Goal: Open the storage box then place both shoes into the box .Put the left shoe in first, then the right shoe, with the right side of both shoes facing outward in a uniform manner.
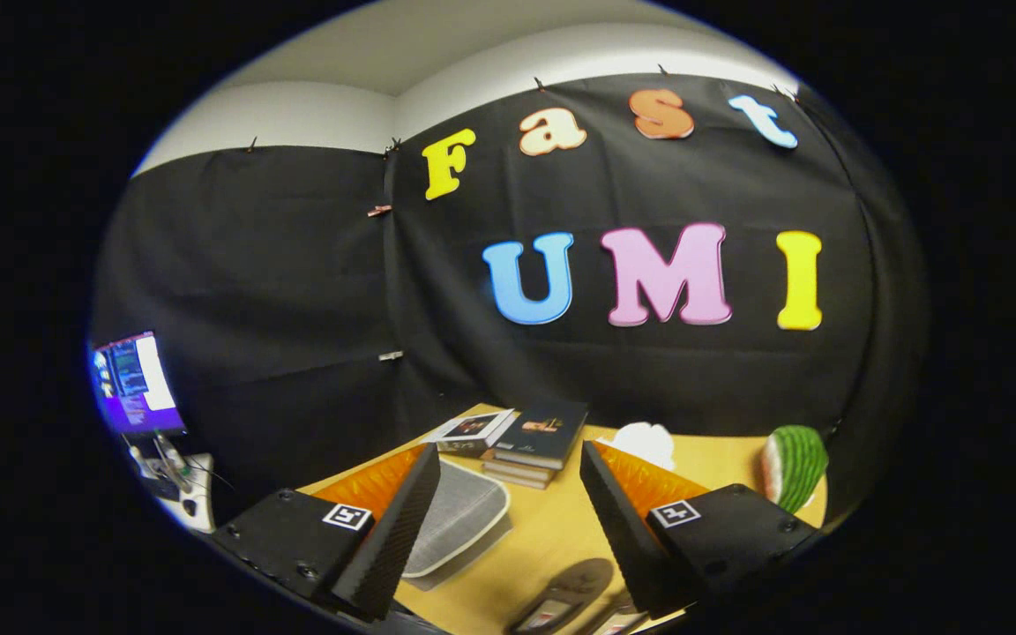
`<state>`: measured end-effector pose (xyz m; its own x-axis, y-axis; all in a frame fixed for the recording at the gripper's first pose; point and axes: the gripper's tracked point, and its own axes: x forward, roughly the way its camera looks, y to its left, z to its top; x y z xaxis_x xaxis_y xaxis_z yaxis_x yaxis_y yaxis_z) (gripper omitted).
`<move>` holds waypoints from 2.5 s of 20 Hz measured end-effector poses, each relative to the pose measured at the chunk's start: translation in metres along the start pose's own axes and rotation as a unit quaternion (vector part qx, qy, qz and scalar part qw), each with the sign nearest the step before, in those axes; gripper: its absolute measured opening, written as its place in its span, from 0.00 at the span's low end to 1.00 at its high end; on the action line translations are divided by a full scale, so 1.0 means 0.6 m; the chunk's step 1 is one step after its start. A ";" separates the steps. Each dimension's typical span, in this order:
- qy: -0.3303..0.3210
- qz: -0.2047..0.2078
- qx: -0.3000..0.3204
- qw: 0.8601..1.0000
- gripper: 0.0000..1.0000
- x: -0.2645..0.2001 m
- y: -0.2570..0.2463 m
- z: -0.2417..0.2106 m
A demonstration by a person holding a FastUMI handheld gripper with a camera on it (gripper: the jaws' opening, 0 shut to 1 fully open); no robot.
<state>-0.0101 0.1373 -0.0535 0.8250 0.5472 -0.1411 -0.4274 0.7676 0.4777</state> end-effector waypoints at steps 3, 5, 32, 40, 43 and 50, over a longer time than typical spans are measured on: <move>0.058 0.064 0.086 0.993 0.98 0.022 0.015 -0.066; 0.091 0.090 0.147 0.981 0.98 0.032 0.023 -0.100; 0.291 0.196 0.495 0.795 0.95 0.138 0.137 -0.386; 0.272 0.197 0.519 0.786 0.07 0.124 0.123 -0.362; 0.265 0.187 0.513 0.795 0.05 0.120 0.124 -0.339; 0.222 0.193 0.502 0.814 0.05 0.127 0.177 -0.234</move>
<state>-0.0444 0.3073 -0.1354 0.3906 0.9205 -0.0061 0.0780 -0.0264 0.9966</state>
